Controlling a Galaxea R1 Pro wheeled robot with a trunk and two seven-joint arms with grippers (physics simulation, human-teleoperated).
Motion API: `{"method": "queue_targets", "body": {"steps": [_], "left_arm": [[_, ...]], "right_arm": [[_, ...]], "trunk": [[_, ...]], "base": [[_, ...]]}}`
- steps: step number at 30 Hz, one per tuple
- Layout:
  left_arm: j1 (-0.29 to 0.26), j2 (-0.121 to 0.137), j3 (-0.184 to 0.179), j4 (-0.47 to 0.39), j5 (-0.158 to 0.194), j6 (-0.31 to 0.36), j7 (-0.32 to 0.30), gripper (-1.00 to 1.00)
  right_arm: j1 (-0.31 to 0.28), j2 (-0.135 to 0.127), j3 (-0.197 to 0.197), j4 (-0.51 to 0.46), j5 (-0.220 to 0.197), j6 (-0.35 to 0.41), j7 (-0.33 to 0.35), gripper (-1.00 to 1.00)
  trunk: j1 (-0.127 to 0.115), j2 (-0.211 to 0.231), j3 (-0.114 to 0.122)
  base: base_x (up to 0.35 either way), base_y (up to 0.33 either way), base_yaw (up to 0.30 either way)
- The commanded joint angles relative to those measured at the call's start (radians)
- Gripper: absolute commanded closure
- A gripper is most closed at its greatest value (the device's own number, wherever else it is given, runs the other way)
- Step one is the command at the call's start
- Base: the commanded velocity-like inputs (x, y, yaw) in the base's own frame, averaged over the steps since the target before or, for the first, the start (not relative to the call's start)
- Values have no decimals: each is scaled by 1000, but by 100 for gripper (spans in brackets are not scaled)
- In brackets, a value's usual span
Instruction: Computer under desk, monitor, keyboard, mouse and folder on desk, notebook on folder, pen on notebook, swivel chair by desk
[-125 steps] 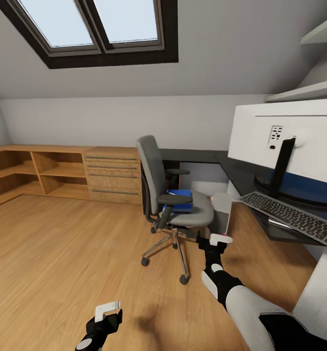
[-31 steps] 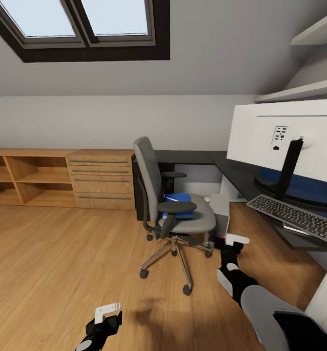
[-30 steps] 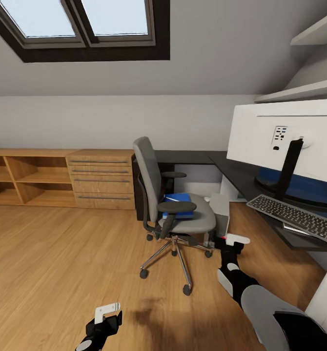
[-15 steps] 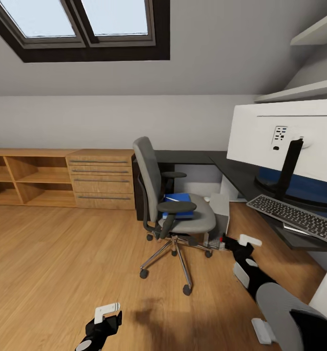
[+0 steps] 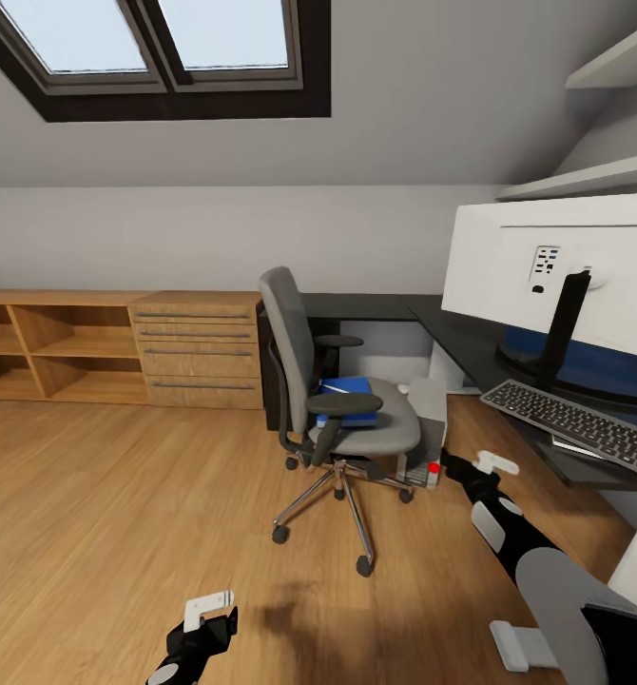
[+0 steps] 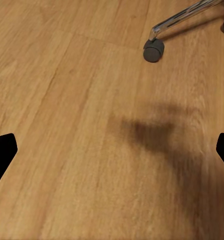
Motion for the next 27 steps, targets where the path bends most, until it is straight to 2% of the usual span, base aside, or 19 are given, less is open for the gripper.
{"method": "queue_targets", "body": {"steps": [1, 10, 15, 19, 27], "left_arm": [[0, 0, -2, 0, 9, -3, 3, -100], [0, 0, -1, 0, 10, -3, 3, -100], [0, 0, 0, 0, 10, -37, 3, -100], [0, 0, 0, 1, 10, -50, 3, -100], [0, 0, 0, 2, 10, -57, 3, -100]], "right_arm": [[-1, 0, -1, 2, -11, -3, 21, -100], [0, 0, -2, 12, -15, -1, 49, -100], [0, -2, -2, 14, -82, 1, 51, -100], [1, -2, -1, 14, -103, -2, 60, -100], [2, -8, -1, 15, -112, -4, 155, -100]], "trunk": [[0, 0, -1], [0, 0, -1], [0, 0, -1], [0, 0, -1], [0, 0, -1]], "base": [[0, 0, 0], [58, 0, 0], [275, 0, 0], [303, 0, 0], [240, 0, 0]]}}
